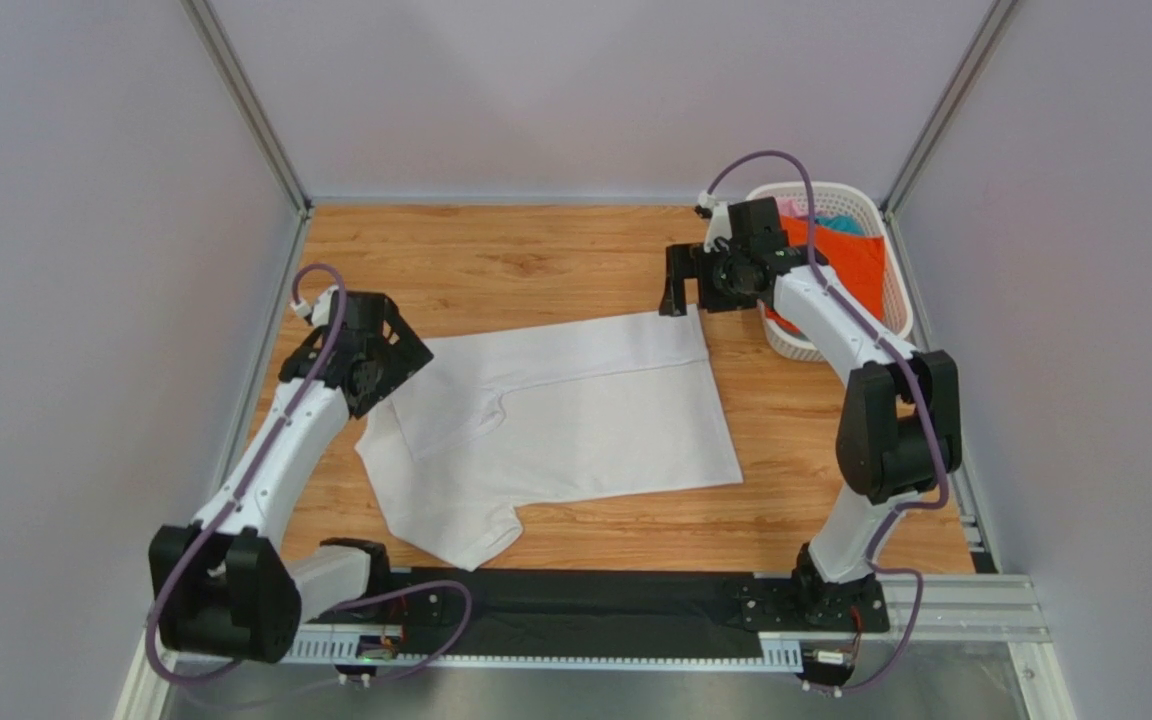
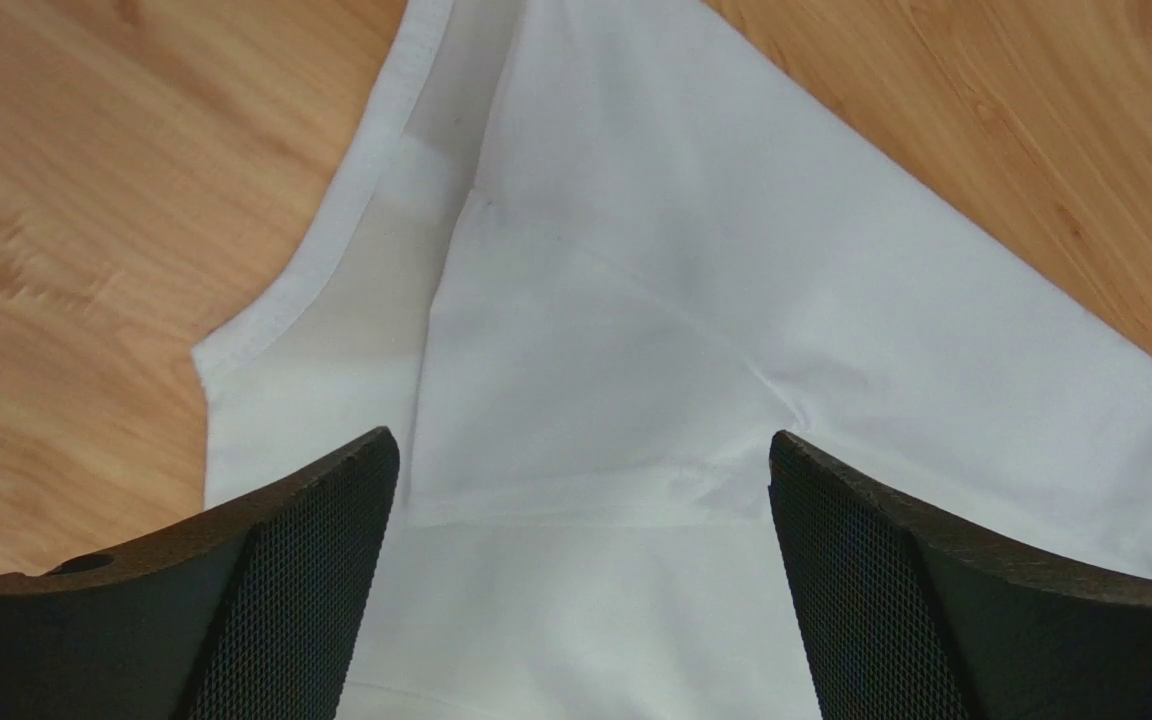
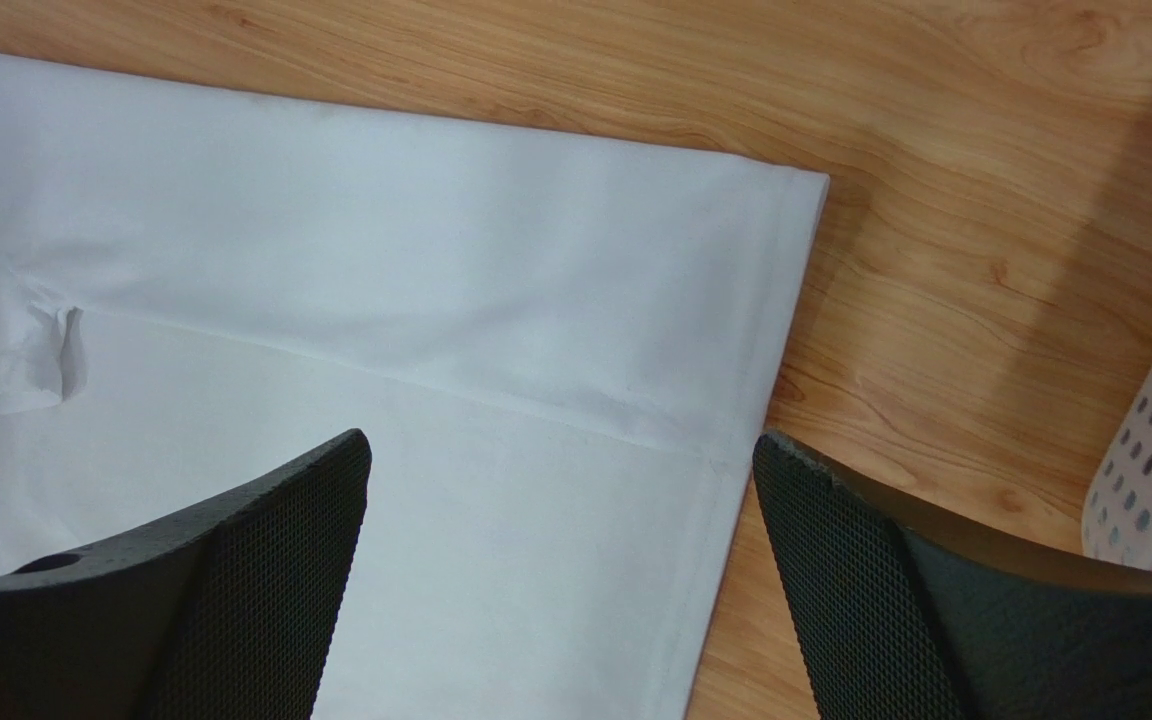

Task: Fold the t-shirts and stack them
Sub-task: Fold the tshirt

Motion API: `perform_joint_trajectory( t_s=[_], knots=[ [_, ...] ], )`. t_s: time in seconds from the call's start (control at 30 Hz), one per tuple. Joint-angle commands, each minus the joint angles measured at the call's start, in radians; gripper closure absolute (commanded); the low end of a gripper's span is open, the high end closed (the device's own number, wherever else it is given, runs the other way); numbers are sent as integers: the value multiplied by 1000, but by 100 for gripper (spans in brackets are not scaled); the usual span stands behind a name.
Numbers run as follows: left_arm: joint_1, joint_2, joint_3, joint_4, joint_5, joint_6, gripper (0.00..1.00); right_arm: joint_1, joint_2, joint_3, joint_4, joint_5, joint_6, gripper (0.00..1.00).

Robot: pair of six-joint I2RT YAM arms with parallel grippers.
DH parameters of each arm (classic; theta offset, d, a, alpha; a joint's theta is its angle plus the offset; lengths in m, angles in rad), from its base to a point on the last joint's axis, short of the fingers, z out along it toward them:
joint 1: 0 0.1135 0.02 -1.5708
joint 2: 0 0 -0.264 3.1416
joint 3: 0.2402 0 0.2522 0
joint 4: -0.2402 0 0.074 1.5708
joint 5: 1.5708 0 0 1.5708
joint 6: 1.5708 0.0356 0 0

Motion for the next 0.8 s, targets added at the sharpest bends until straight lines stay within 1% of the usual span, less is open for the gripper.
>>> perform_joint_trajectory(
  t_s=[0.0, 0.1, 0.17, 0.27, 0.37, 0.47, 0.5, 0.57, 0.67, 0.7, 0.77],
  knots=[
    [9, 141, 98, 80, 41, 73, 0, 35, 74, 86, -15, -5, 15, 0],
    [15, 273, 159, 167, 92, 90, 0, 65, 143, 140, -23, 9, 16, 0],
    [19, 361, 212, 183, 143, 102, 0, 78, 200, 166, -30, 19, 30, 0],
    [27, 448, 253, 183, 131, 104, 0, 83, 254, 223, -49, 35, 50, 0],
    [78, 511, 259, 195, 134, 102, 0, 83, 327, 258, -52, 45, 68, 0],
    [113, 565, 253, 252, 152, 119, 0, 85, 363, 281, -58, 56, 65, 0],
    [143, 582, 255, 275, 158, 122, 0, 82, 383, 286, -63, 64, 65, 0],
    [168, 635, 273, 281, 164, 137, 1, 82, 397, 290, -67, 87, 67, 0],
    [185, 700, 301, 286, 181, 131, 0, 74, 430, 299, -69, 101, 68, 0],
    [191, 715, 314, 298, 222, 130, 1, 69, 450, 306, -75, 104, 79, 0],
    [196, 763, 340, 298, 253, 137, 2, 59, 469, 322, -89, 101, 91, 0]
  ],
)
